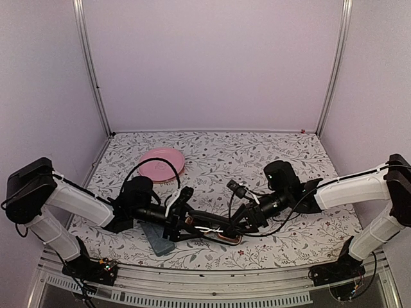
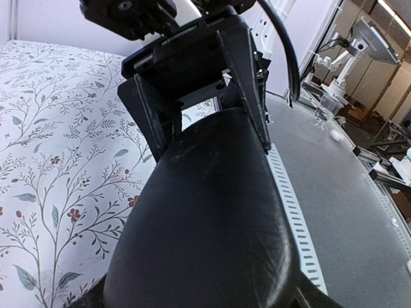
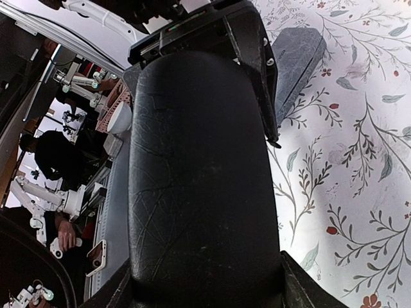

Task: Organize the sunglasses
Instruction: Adjust the case with sunglasses at the center of the board.

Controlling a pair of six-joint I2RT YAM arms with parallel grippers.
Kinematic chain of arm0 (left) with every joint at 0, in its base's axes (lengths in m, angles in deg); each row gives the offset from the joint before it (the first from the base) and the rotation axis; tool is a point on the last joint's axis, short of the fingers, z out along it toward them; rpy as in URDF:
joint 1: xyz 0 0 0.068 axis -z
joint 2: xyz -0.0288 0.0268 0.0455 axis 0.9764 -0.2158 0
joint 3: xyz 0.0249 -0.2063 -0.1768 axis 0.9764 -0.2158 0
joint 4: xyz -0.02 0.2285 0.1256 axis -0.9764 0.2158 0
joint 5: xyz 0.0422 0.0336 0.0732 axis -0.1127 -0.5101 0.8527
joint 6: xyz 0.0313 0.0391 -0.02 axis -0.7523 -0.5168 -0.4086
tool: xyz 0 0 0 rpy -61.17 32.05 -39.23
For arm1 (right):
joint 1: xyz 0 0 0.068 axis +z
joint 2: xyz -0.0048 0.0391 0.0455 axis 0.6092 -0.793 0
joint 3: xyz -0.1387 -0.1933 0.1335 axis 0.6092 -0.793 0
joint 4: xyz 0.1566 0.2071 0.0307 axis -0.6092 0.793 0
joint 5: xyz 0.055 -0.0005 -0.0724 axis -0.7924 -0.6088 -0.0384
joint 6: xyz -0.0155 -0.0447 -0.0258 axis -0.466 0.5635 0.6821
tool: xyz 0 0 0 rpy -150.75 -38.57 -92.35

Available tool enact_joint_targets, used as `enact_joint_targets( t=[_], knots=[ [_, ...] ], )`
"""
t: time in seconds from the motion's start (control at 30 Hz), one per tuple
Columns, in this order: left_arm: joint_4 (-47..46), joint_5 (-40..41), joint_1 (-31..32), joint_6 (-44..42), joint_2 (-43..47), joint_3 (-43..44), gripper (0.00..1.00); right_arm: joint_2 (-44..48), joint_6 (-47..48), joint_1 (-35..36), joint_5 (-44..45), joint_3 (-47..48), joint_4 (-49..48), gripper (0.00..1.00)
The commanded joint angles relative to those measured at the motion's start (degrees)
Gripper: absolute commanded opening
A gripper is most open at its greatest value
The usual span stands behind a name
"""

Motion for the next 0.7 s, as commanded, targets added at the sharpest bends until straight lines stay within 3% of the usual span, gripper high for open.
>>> enact_joint_targets(
  t=[0.0, 0.13, 0.3, 0.67],
  knots=[
    [0.4, 3.4, 1.2, -4.4, -0.9, 1.1, 0.10, 0.2, -6.1, -0.9, 3.5, 1.7, -0.2, 0.37],
    [-1.6, 3.4, 1.1, -1.7, -2.1, 1.9, 0.18, -0.1, -2.8, 0.2, 6.8, 3.6, 4.0, 0.36],
    [-7.7, 3.7, 0.6, 3.8, -3.0, 1.3, 0.39, -0.3, 0.3, 1.9, 11.8, 5.2, 7.8, 0.34],
    [-20.0, 1.0, -2.2, 15.2, -5.4, -1.3, 0.76, 0.4, 0.0, 2.0, 13.7, 3.8, 6.0, 0.33]
  ],
)
